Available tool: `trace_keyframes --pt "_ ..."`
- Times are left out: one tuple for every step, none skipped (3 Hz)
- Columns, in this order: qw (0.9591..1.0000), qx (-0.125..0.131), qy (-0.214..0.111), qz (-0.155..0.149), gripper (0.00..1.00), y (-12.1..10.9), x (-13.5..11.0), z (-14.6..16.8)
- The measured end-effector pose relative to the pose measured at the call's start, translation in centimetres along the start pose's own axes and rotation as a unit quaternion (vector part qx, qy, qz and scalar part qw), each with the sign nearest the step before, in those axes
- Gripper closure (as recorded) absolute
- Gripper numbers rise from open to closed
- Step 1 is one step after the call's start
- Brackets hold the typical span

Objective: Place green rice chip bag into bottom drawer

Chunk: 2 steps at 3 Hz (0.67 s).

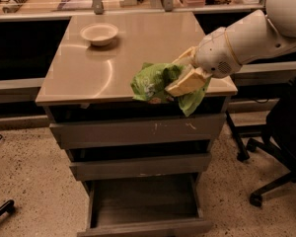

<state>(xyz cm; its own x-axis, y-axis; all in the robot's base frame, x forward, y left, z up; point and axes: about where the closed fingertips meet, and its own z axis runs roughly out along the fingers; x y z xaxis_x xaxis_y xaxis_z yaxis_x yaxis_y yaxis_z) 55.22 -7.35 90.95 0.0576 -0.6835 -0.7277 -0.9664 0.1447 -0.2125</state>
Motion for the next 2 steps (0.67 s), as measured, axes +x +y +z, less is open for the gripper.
trace_keyframes --pt "0.9996 -0.019 0.01 -0.021 1.0 1.9 -0.4 0.5" --pt "0.9986 -0.025 0.004 -0.046 1.0 5.1 -1.2 0.7"
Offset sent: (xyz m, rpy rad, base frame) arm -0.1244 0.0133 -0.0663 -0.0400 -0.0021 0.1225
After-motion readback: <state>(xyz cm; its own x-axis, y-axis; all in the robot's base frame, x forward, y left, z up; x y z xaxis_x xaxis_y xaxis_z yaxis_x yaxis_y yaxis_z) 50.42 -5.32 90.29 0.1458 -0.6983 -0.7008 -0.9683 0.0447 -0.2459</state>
